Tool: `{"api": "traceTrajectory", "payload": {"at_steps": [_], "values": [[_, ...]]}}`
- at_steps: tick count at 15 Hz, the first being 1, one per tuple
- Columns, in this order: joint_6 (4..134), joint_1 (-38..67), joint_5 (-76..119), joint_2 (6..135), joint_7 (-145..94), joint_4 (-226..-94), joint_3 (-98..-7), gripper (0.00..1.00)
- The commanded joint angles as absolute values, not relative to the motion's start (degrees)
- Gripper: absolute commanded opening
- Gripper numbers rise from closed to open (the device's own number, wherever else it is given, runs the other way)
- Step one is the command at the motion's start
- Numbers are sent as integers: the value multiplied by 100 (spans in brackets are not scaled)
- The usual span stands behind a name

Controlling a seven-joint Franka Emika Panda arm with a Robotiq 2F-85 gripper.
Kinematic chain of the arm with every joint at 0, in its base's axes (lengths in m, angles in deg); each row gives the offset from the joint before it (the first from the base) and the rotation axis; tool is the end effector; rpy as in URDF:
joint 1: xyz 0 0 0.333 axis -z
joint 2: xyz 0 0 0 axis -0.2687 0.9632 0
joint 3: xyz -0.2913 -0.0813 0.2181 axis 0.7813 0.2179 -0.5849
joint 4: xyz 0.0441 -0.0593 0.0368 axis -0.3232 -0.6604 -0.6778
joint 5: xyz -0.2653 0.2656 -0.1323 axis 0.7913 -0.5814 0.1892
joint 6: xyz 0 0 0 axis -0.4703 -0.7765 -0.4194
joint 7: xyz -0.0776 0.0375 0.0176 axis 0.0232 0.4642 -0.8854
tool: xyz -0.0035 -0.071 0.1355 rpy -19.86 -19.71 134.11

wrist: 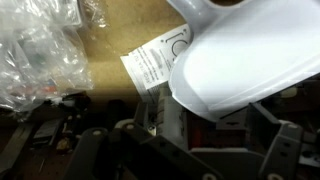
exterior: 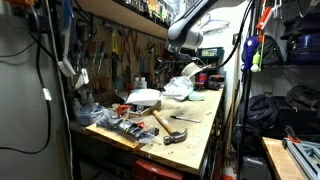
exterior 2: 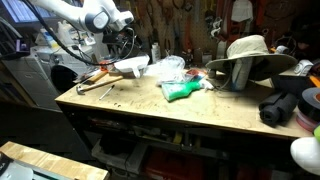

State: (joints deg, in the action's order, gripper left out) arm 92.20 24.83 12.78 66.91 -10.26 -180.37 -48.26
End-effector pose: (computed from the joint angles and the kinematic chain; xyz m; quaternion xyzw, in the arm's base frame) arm 0.6518 -0.2037 0.4381 0.9566 -0.0900 0.2720 0.0529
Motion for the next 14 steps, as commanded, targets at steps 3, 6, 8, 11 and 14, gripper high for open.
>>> {"api": "traceTrajectory", "payload": {"at_steps": [3,6,8,11,14], "values": [[9924,2724,581,7536,-1057,-17163,-5076,100],[10218,2675,535,7980,-1217,-16676,-5001,100],[10336,2744,781,8234,-1530,-16382,-5044,100],[10218,2759,851,8542,-1708,-15990,-5048,100],[10278,2773,899,8328,-1638,-16263,-5095,100]]}}
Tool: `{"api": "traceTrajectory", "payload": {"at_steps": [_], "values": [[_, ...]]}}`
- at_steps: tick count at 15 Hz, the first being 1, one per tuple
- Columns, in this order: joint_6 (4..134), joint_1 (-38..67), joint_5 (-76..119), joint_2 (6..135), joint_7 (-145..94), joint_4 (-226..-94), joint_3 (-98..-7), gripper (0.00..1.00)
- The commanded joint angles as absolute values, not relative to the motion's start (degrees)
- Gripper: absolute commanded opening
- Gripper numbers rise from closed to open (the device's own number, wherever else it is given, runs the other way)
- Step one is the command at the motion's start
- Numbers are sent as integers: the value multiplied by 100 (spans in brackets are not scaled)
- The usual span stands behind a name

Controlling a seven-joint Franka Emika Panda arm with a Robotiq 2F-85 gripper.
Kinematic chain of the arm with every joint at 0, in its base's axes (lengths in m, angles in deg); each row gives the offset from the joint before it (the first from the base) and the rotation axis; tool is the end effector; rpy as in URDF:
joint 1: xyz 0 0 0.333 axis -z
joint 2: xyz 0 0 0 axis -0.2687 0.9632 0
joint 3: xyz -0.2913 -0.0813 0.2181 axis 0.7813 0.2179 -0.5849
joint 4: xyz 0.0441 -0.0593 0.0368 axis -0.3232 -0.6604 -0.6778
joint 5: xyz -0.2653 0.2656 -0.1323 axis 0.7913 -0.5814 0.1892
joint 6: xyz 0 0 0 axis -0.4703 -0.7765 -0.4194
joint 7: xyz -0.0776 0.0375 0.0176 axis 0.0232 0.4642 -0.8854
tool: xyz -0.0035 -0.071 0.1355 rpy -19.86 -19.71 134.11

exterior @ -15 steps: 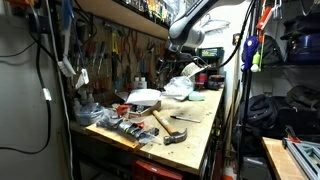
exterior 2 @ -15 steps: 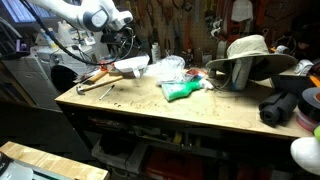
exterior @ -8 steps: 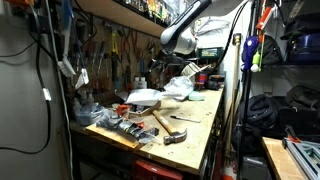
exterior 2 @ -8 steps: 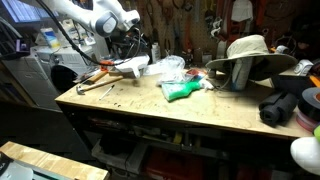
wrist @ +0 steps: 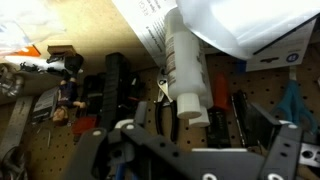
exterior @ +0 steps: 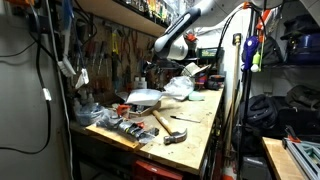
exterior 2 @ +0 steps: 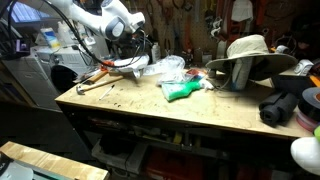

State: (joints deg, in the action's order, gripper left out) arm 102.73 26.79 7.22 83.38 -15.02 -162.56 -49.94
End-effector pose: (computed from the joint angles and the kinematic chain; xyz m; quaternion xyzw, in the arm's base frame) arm 0.7545 -0.2377 0.4207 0.9129 -0.1590 0.3730 0.0476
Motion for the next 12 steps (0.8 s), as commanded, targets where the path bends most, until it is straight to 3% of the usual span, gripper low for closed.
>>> {"api": "traceTrajectory", "payload": {"at_steps": [1,12], "values": [[10278,2773,901,8321,-1637,-16263,-5097,100],[10406,2505,1445,9094,-2180,-15352,-4665,100]]}}
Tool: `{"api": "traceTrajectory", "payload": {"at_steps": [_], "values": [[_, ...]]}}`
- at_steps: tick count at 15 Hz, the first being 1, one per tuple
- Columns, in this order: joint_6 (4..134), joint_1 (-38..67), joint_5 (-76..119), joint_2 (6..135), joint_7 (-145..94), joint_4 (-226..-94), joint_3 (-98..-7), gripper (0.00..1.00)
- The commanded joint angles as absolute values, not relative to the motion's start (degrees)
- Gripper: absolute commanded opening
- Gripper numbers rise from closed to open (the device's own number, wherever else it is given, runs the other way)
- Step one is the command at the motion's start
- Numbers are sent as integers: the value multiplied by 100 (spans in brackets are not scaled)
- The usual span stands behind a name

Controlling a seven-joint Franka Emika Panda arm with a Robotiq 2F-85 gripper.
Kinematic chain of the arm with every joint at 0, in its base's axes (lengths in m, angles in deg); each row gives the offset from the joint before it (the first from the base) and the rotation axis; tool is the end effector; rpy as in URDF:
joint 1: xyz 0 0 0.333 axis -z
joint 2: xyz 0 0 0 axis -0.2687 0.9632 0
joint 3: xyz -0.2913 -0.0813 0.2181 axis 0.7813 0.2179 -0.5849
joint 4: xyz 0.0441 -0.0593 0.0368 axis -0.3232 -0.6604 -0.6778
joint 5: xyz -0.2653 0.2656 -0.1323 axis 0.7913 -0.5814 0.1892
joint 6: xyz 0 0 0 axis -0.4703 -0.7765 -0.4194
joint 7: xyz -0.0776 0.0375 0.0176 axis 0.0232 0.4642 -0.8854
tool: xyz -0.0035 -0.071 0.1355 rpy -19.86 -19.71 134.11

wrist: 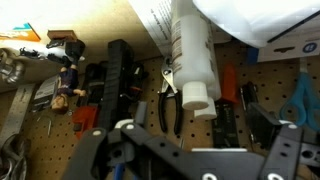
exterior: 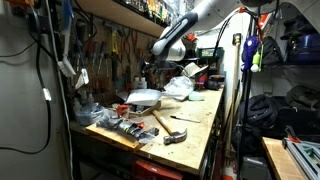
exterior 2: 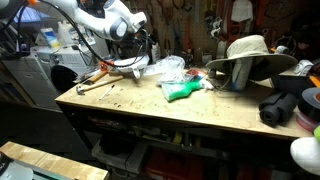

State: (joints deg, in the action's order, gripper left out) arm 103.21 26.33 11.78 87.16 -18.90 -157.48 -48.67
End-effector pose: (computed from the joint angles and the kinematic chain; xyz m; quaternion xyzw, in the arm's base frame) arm 0.7768 -0.2444 0.4186 0.9074 -0.1555 0.3844 0.0687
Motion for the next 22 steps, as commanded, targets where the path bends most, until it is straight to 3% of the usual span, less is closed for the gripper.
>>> {"api": "traceTrajectory", "payload": {"at_steps": [1,6,8,16,22], "values": [[10358,2516,1491,9156,-2187,-15269,-4676,100],[10358,2502,1605,9545,-2316,-14782,-4624,100],[10284,2545,1579,9630,-2278,-14647,-4691,74],[10263,2525,1577,9943,-2430,-14204,-4597,13],[10369,2519,1573,9781,-2496,-14369,-4524,10]]}}
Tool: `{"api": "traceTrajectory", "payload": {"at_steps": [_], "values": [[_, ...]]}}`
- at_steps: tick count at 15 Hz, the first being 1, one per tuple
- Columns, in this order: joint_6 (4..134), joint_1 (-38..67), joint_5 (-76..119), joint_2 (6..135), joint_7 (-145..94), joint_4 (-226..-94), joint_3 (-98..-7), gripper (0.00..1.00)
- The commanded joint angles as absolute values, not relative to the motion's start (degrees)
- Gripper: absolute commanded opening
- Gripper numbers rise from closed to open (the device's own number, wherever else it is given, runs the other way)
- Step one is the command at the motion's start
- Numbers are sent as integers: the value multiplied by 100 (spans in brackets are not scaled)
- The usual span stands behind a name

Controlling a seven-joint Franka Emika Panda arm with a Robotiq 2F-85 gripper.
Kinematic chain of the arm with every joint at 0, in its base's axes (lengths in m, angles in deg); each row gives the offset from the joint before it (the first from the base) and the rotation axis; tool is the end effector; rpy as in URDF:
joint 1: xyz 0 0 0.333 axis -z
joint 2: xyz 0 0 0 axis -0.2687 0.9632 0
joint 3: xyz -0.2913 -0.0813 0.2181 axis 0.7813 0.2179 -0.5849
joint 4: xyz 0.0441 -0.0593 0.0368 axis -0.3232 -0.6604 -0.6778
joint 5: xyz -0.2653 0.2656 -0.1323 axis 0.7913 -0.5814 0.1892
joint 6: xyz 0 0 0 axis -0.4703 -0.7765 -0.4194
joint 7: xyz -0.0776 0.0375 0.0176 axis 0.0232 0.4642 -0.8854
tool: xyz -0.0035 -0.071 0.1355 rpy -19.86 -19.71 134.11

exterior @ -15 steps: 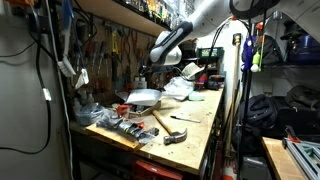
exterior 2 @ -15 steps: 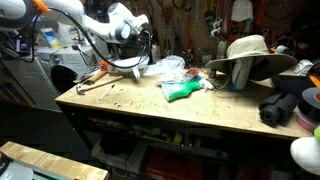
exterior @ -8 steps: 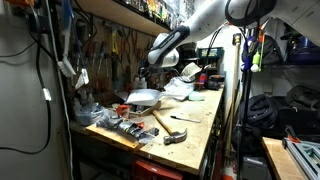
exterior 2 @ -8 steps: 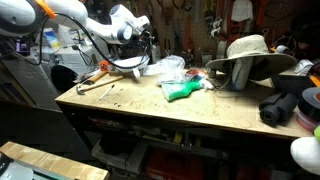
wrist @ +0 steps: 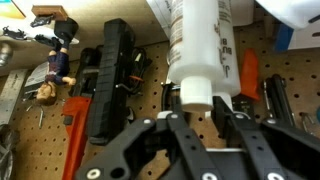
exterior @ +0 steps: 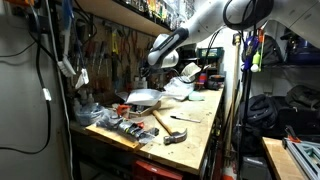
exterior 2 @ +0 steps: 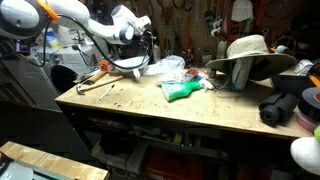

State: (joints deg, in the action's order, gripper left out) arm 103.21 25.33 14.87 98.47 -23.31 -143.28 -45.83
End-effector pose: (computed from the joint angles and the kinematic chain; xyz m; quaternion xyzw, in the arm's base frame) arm 0.8311 -0.2584 0.3918 0.8955 -0.1542 0.4061 0.0966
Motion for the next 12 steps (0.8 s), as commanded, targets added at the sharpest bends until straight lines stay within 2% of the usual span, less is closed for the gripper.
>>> {"api": "traceTrajectory", "payload": {"at_steps": [1,5,8,12], "values": [[10517,2536,1561,9746,-2479,-14418,-4542,10],[10483,2722,1518,9412,-2210,-14697,-4836,10],[10606,2590,1590,9312,-2257,-14828,-4534,10],[10607,3046,1594,8990,-1593,-15190,-5067,10]]}}
